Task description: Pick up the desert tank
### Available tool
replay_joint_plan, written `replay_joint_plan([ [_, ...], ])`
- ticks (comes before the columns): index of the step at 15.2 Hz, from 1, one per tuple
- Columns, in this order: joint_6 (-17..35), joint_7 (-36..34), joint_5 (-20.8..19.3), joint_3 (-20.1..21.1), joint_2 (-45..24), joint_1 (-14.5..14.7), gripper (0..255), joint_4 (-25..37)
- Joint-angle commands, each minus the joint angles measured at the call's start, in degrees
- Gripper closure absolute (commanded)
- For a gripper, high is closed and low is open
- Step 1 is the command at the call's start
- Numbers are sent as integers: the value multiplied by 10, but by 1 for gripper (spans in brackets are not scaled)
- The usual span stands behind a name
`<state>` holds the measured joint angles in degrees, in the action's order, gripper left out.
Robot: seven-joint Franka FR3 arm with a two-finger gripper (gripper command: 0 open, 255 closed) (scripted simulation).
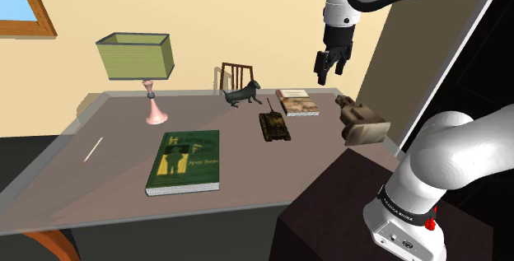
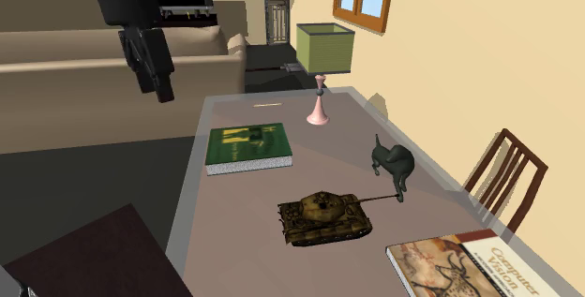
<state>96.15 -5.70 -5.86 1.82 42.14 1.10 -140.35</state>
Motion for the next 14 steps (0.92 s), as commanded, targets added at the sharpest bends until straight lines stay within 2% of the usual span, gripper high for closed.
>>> replay_joint_plan([
  [1,0,0,0,0,0,0,0,0],
  [7,106,-25,0,-16,-119,-21,0,13],
  [14,208,-49,7,-37,-270,-41,0,62],
])
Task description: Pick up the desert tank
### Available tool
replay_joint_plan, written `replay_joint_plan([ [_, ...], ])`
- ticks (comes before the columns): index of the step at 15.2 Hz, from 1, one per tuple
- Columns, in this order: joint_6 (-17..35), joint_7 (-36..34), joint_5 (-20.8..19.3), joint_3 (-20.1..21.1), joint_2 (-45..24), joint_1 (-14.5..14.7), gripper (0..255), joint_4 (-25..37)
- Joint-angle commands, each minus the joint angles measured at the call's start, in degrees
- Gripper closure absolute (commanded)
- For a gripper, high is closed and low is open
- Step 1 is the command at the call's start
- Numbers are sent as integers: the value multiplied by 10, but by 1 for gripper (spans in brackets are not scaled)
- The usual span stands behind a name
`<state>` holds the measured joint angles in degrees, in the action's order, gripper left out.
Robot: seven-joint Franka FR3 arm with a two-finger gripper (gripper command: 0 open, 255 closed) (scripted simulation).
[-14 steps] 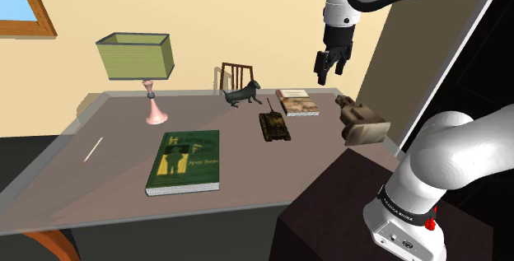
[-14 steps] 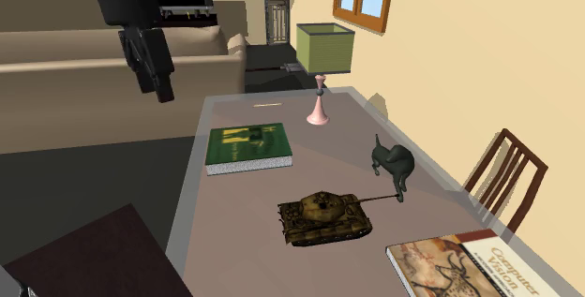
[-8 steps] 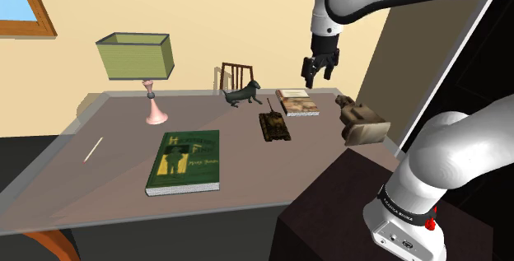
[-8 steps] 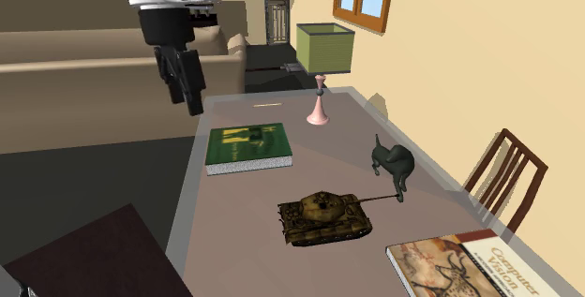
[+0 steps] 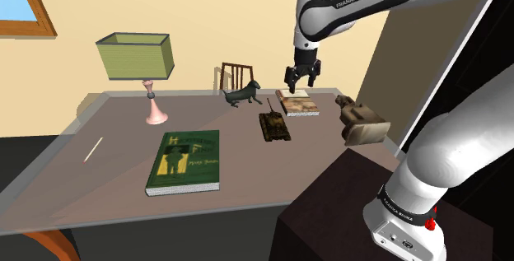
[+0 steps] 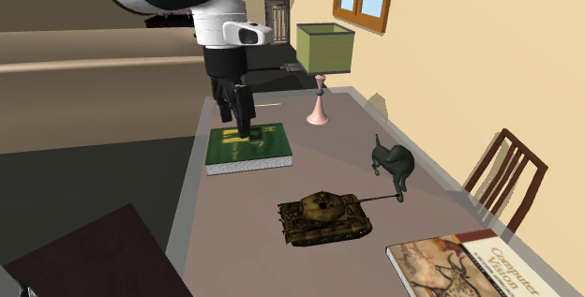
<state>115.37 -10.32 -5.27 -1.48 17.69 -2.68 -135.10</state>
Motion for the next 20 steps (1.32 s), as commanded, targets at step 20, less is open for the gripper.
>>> replay_joint_plan([
  [20,133,-20,94,-40,-466,-64,0,332],
])
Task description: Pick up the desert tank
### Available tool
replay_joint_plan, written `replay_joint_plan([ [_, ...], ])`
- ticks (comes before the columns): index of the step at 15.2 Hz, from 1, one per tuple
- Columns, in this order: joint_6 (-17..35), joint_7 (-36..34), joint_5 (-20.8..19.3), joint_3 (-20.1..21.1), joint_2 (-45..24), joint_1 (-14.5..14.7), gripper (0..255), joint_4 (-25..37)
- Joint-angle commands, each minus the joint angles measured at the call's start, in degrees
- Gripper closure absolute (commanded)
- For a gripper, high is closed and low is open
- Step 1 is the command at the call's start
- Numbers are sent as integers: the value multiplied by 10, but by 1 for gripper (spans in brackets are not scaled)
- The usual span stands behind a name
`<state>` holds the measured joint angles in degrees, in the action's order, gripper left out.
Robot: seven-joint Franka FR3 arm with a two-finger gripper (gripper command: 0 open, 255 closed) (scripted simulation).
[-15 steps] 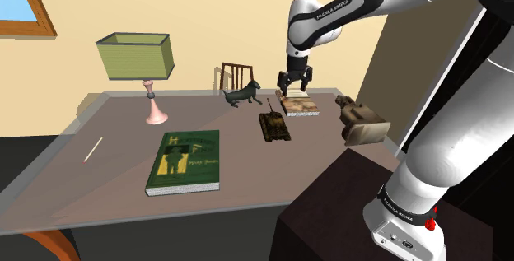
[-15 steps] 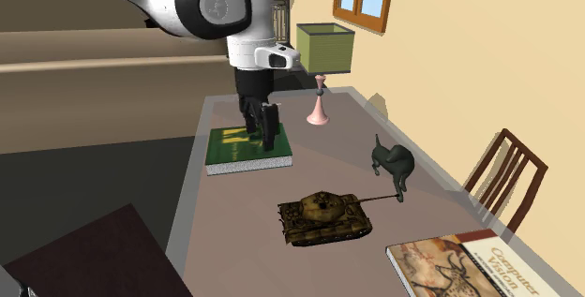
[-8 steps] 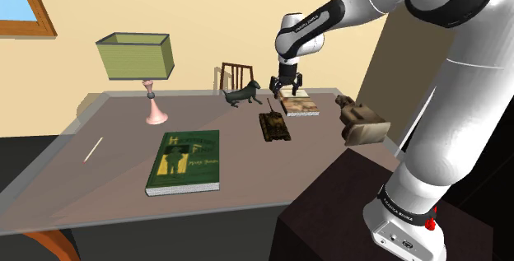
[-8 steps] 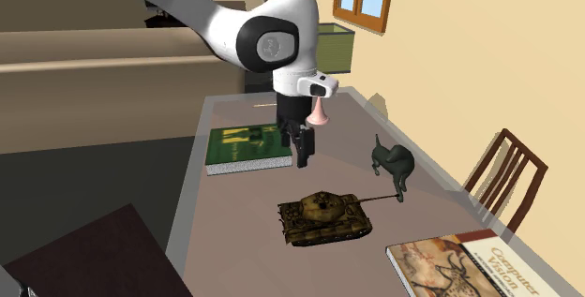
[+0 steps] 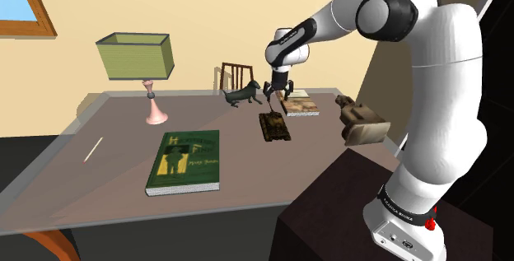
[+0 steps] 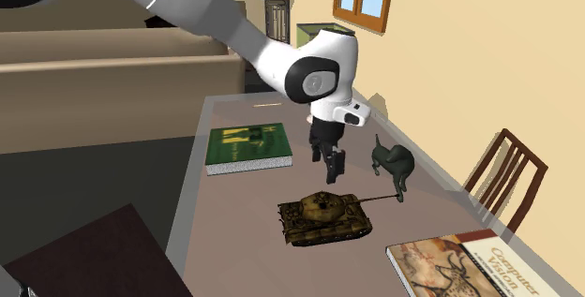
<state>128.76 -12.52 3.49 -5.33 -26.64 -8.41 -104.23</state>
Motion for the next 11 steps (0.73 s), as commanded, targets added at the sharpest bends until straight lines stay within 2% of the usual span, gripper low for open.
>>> replay_joint_plan([
  [1,-3,1,11,-1,-45,-11,0,47],
  [8,-36,-13,43,1,-214,-47,0,247],
  [11,-30,-13,45,2,-234,-50,0,261],
])
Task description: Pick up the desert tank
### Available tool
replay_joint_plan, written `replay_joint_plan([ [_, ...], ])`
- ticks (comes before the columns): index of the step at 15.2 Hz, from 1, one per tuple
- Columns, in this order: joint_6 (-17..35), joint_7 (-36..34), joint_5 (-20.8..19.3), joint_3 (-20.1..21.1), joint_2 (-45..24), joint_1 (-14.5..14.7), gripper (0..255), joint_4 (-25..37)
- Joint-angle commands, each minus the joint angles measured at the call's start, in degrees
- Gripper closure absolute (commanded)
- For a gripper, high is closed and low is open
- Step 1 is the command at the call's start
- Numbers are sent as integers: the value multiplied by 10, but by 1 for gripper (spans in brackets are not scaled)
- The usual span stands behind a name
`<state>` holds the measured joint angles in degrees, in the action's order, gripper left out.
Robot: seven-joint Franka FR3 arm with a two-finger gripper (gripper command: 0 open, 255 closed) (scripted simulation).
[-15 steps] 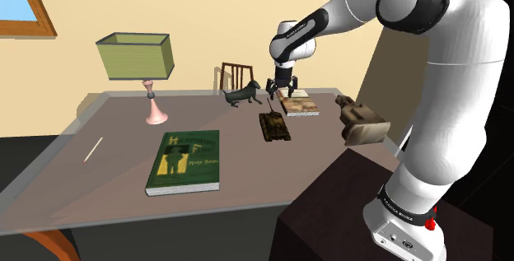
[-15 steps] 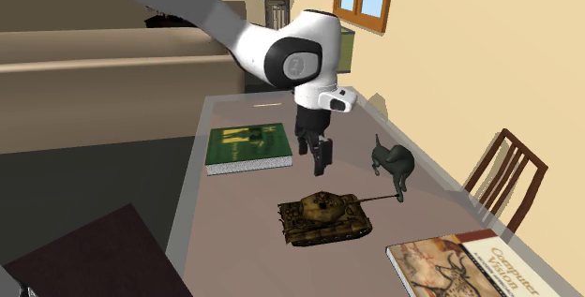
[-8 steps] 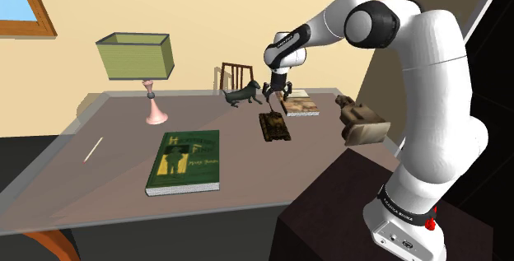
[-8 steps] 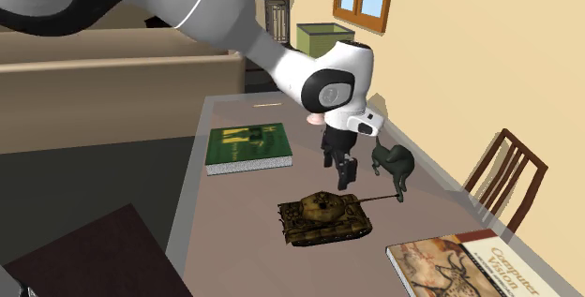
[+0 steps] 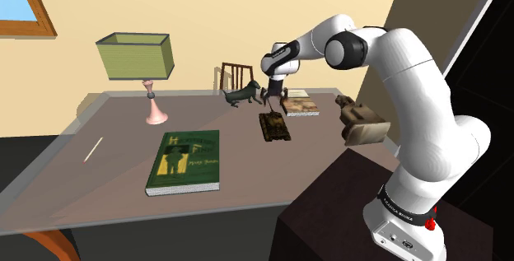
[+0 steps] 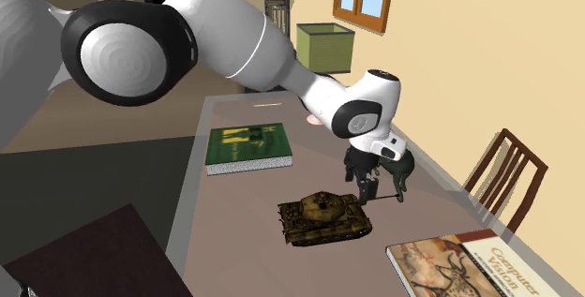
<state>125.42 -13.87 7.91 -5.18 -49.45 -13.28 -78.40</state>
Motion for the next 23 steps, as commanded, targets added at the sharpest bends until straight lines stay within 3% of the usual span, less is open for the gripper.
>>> replay_joint_plan([
  [1,8,1,2,1,-11,-1,0,4],
  [7,26,2,3,3,-36,-3,0,11],
  [8,25,2,3,3,-36,-3,255,11],
  [23,2,0,1,0,-4,-1,255,2],
])
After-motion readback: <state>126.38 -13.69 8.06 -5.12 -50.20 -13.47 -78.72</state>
